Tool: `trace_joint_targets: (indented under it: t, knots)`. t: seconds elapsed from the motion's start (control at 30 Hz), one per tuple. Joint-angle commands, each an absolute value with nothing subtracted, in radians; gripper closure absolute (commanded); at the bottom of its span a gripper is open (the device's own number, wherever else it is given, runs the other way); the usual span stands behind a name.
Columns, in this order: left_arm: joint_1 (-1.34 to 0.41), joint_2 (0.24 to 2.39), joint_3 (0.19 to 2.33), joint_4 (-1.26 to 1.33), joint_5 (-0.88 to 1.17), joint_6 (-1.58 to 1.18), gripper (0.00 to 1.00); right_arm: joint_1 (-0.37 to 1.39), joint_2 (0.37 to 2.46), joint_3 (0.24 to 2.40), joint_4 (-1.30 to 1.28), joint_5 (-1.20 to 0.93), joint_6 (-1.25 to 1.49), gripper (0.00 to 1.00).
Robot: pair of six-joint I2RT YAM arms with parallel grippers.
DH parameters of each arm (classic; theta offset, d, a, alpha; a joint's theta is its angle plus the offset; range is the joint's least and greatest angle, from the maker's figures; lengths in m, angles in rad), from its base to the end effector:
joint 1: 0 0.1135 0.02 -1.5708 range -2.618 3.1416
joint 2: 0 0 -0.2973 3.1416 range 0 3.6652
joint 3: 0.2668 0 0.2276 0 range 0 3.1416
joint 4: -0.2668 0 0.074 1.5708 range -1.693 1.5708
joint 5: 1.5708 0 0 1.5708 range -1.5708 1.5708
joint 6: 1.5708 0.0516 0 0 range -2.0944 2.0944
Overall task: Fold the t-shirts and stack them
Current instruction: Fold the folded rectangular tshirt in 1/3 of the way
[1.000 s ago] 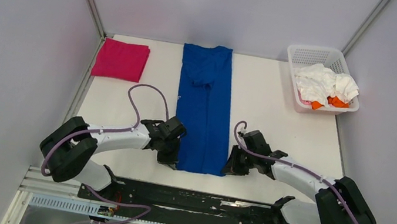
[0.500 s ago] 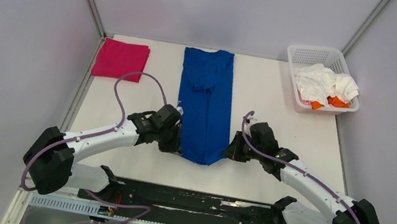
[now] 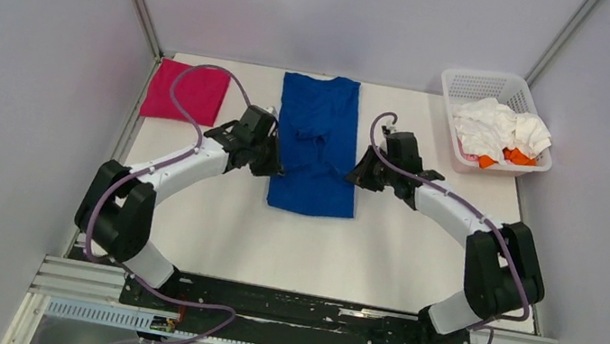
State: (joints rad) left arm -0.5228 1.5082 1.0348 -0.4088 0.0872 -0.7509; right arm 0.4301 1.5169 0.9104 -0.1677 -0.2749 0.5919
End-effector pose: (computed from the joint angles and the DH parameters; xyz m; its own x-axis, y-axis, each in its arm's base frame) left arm 0.2610 -0.1556 0.2667 -0.8612 -0.2882 -0.4187 -0.0577 0.8739 -0.4827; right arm 0.2732 0.1407 0.2481 -0.8497 0.2010 -0.4875 -0.1249 0.8215 0.5564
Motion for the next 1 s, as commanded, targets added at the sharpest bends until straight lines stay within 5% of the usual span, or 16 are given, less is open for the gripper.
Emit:
trace_joint_targets:
  t: [0.0,0.53,0.97]
  knots:
    - [-0.464,1.598,1.138,-0.376,0.087,-0.669,1.00,0.398,1.588,1.035,-0.133,-0.300,0.560,1.00]
    - [-0.362,1.871,1.416,-0.439,0.113,-0.543,1.00,0.337,1.861,1.309,-0.163,-0.317,0.481,1.00]
    - [-0.342,2.007,1.515,-0.432,0.134,-0.541,0.81,0.304,1.973,1.391,-0.174,-0.301,0.482,0.96]
